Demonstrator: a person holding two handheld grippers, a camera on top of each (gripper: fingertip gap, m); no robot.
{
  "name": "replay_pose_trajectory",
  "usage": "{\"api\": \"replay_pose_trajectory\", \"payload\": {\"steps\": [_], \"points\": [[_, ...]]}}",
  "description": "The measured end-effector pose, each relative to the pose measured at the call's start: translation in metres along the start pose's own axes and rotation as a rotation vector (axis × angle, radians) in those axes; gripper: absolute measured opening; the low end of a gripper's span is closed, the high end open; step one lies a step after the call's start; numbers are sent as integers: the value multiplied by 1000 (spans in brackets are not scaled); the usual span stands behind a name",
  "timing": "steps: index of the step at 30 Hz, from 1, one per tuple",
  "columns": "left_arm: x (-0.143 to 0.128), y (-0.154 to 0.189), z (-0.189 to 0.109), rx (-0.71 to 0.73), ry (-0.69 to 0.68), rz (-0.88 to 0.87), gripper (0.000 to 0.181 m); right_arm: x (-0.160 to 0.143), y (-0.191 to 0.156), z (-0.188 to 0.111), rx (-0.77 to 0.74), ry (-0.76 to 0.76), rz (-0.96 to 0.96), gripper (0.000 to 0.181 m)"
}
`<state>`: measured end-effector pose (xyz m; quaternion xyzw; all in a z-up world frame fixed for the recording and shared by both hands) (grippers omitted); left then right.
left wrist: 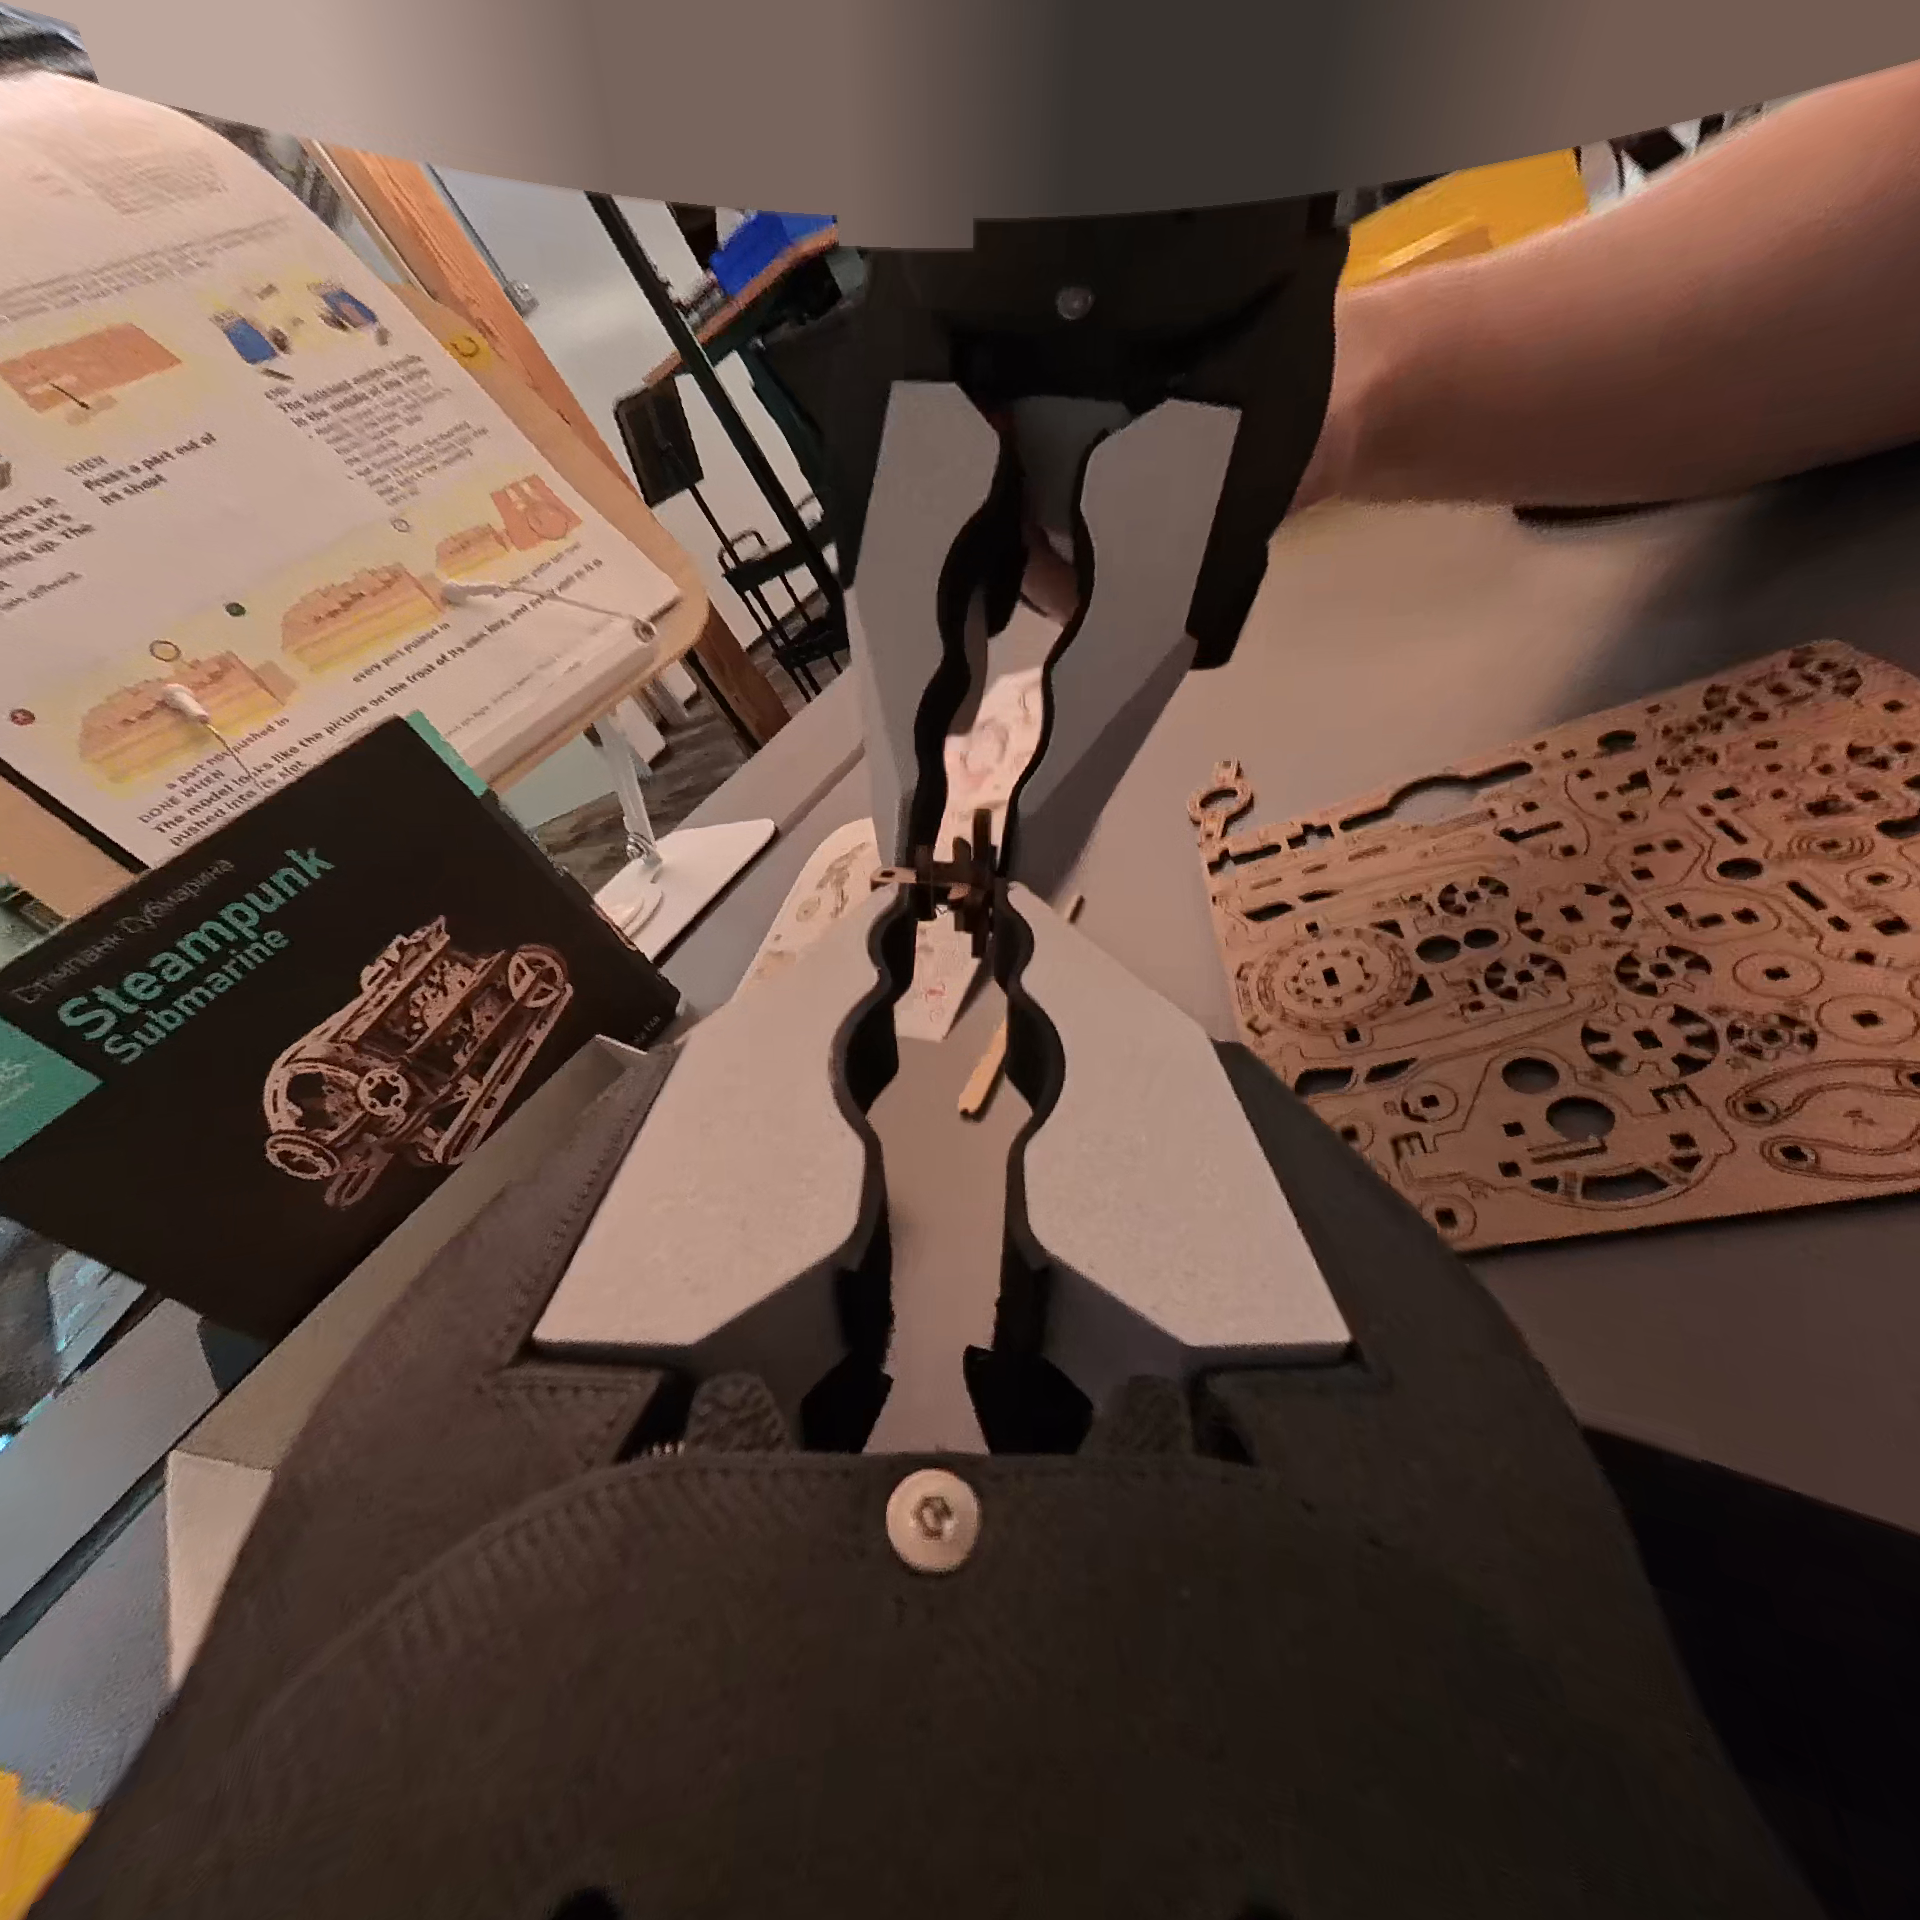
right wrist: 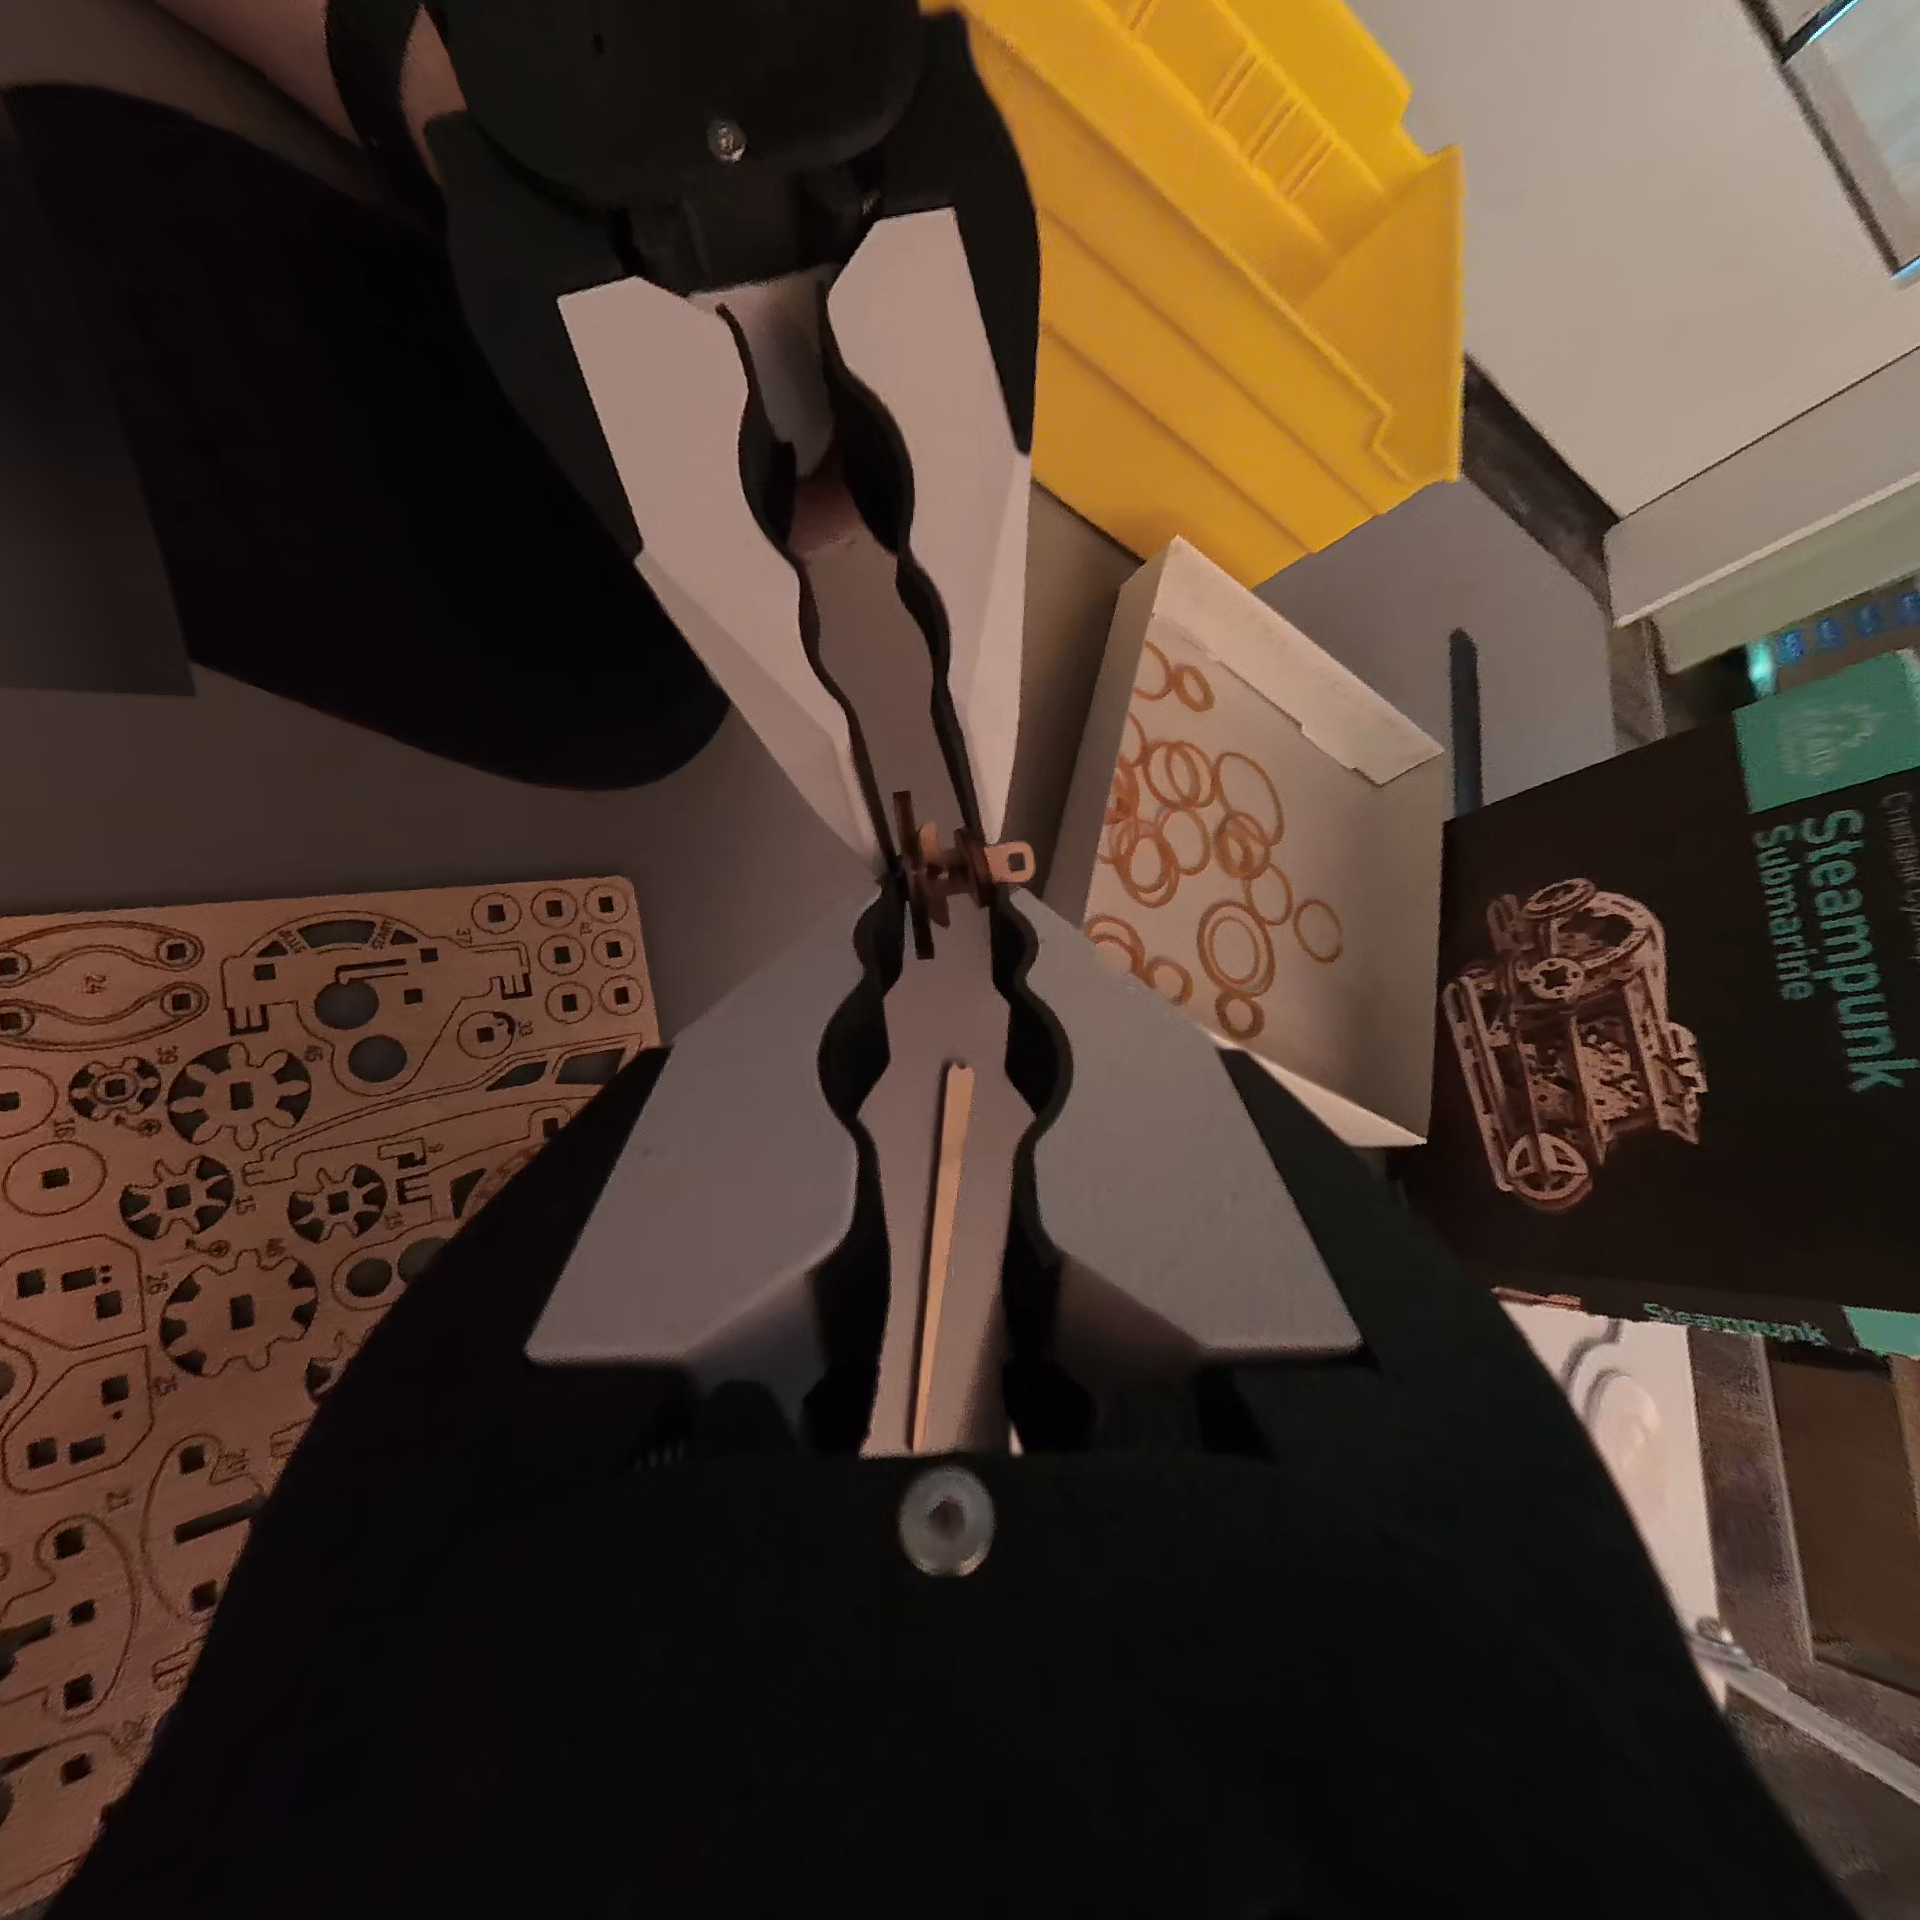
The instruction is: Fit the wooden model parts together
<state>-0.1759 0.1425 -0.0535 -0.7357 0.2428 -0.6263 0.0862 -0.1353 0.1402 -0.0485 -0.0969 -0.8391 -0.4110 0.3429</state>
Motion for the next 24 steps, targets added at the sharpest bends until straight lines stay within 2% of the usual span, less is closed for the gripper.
{"api": "replay_pose_trajectory", "payload": {"steps": [7,9,11,14,15,16,24], "points": [[22,0,-10,-22,207,-52,12,9,6,-6,-15,109,28,22],[29,2,-13,-23,260,-40,12,14,6,-10,-18,167,27,10],[29,1,-13,-12,271,-30,12,18,10,-15,-30,219,49,4],[35,3,-16,-25,325,-32,12,22,11,-20,62,258,157,17],[36,2,-17,-22,328,-33,12,21,8,-21,106,267,174,26],[37,2,-17,-19,333,-36,12,19,7,-21,131,262,185,27],[39,-1,-20,-22,373,-73,12,35,15,-34,130,443,289,17]]}}
Point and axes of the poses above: each gripper's, where its closed fingertips meet, z out along the fingers, x out of its top, y = z × x across the jaws, the point moved 3 cm from there along -z, back along the fingers, and after that the axes turned 15 degrees about -x, right-handed, at the moved point
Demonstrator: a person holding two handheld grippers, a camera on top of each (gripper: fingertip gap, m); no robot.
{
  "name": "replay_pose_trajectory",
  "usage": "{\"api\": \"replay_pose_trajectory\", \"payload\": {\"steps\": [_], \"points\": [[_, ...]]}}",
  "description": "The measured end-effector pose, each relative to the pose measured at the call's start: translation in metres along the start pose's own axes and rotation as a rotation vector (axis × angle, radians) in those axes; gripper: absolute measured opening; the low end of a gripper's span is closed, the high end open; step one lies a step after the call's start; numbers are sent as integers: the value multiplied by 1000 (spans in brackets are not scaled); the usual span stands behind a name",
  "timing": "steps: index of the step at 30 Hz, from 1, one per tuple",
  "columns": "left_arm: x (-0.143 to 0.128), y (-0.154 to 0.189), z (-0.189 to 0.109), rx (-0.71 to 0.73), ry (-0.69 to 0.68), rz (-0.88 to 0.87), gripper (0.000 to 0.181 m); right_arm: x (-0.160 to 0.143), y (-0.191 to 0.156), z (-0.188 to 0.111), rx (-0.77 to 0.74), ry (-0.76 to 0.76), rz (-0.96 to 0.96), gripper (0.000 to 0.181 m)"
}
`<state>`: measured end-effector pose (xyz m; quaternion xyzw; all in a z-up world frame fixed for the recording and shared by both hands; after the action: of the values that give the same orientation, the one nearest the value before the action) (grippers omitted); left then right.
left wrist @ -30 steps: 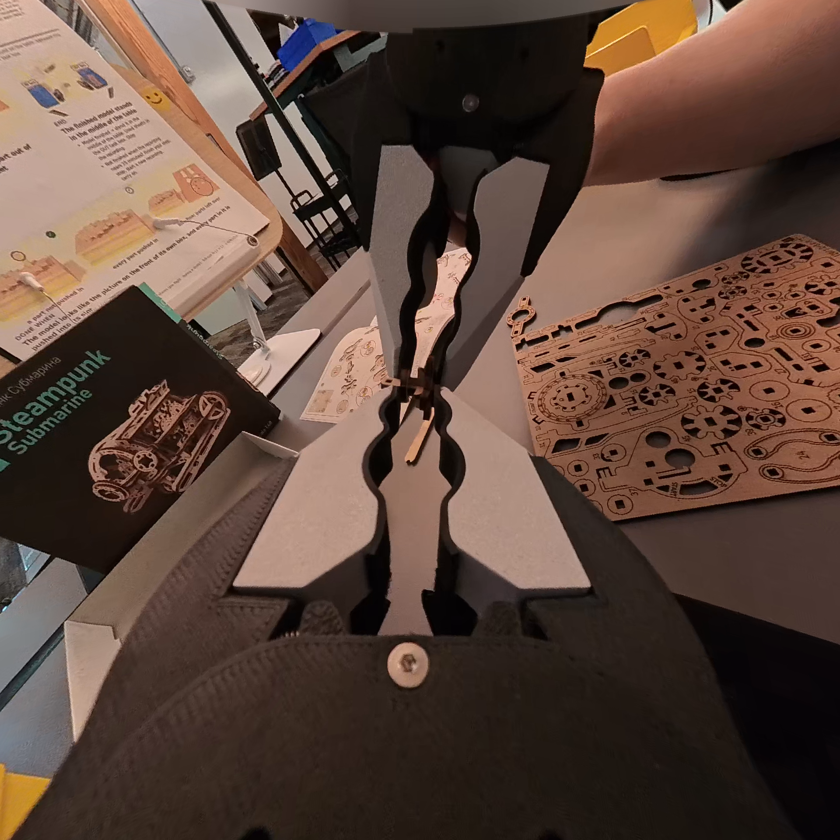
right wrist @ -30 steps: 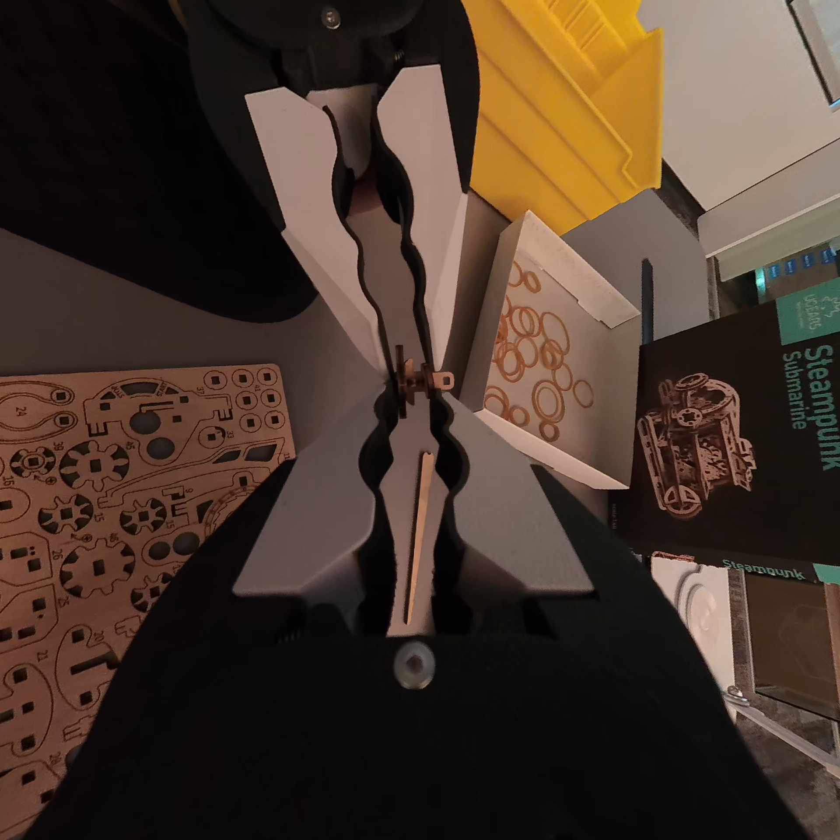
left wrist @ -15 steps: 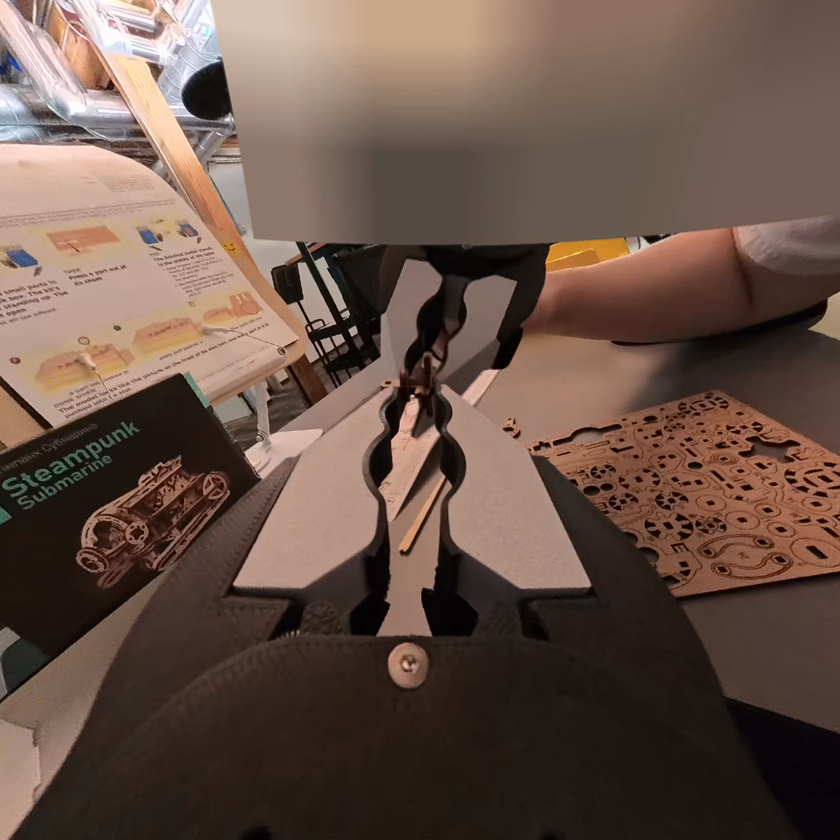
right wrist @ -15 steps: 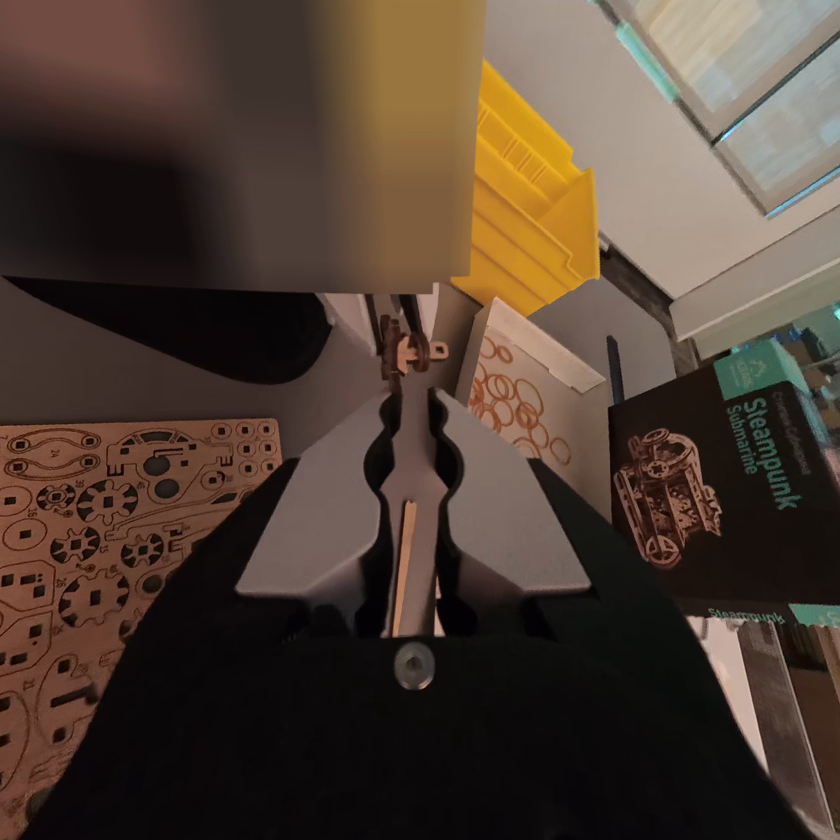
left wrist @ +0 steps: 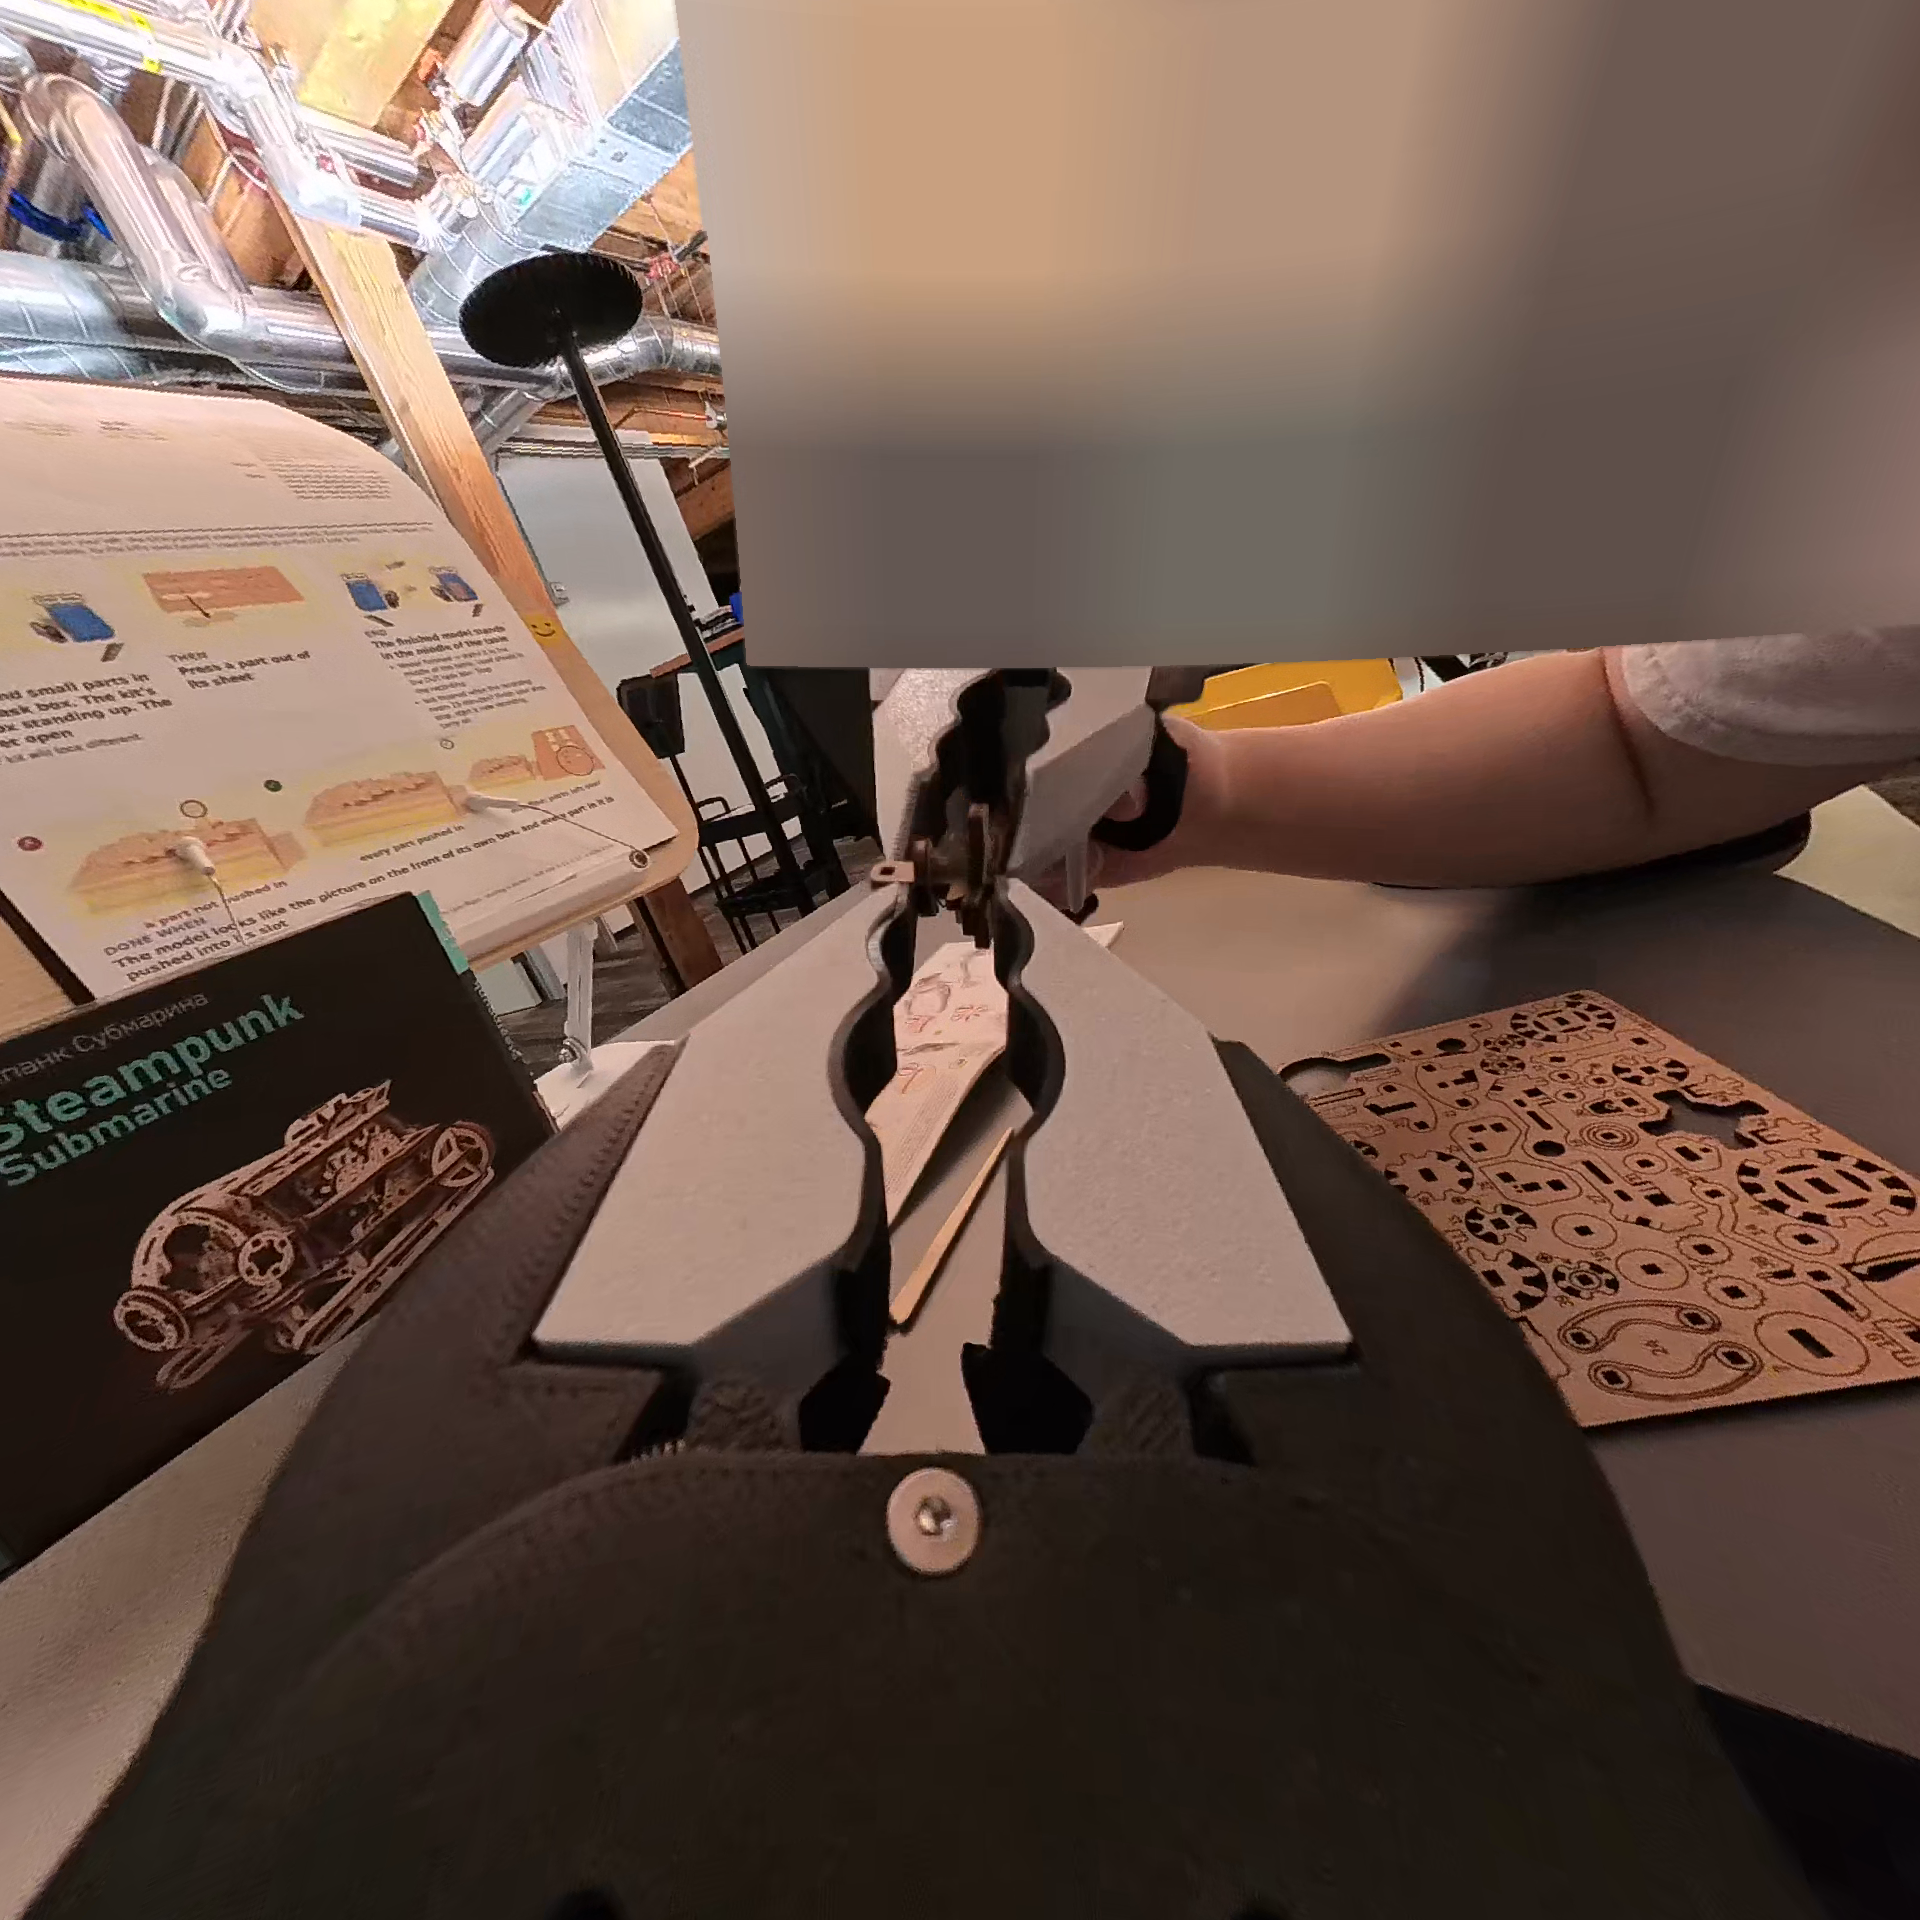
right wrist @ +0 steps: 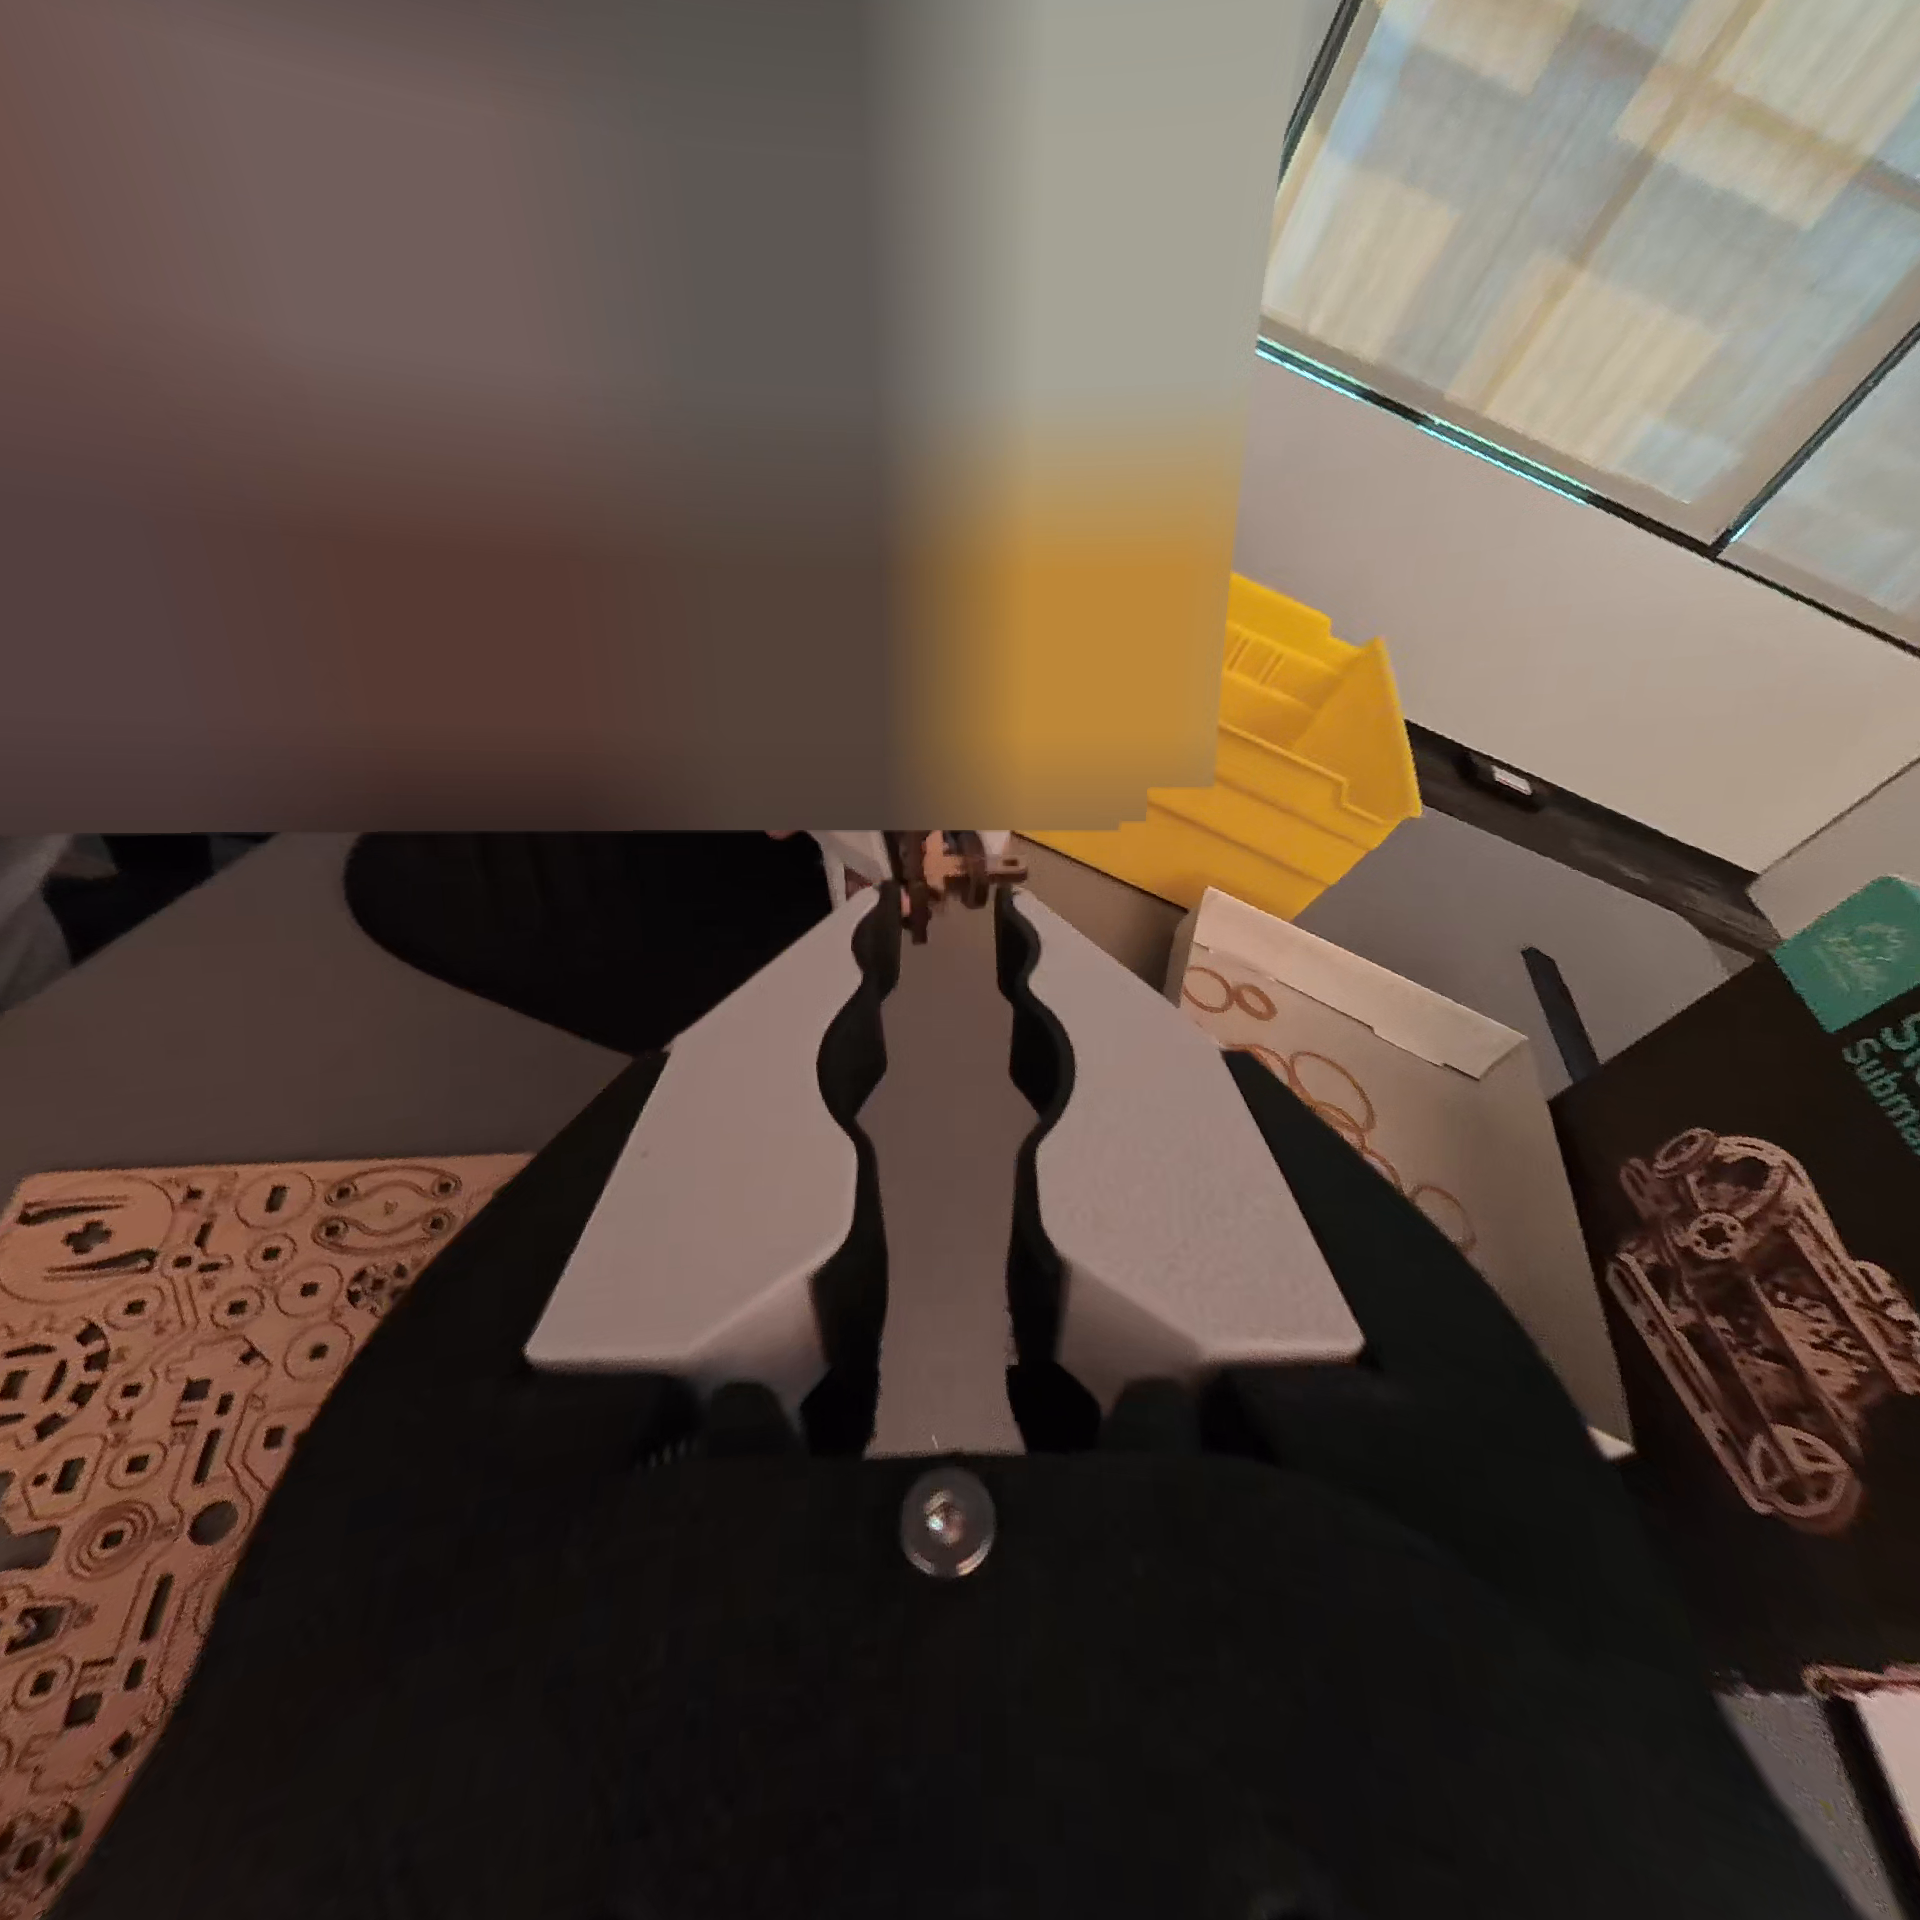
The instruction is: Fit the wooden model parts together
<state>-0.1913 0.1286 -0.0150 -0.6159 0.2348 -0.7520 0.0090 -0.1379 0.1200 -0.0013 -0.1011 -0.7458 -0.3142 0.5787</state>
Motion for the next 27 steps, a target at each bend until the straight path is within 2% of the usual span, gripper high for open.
{"api": "replay_pose_trajectory", "payload": {"steps": [8,12,16,19,22,27], "points": [[-1,-2,1,13,-22,2,12,-5,-1,4,-69,-22,-95,14],[-2,-9,-2,64,-119,81,33,-12,9,4,-123,-99,-110,14],[-7,1,5,40,-246,214,36,-19,7,6,-142,-177,-242,14],[-19,3,8,45,-343,254,33,-26,1,8,-144,-247,-372,14],[-27,1,7,54,-399,259,21,-31,-4,9,-135,-305,-456,14],[-28,1,5,51,-422,296,15,-31,-5,10,-143,-329,-467,13]]}}
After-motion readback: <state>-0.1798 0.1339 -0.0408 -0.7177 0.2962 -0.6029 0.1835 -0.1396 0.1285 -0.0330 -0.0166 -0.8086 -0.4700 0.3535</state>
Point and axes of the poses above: each gripper's, where its closed fingertips meet, z out along the fingers, x out of its top, y = z × x across the jaws, the point moved 3 cm from there along -z, back along the fingers, and after that the axes turned 15 degrees about -x, right-handed, at the moved point
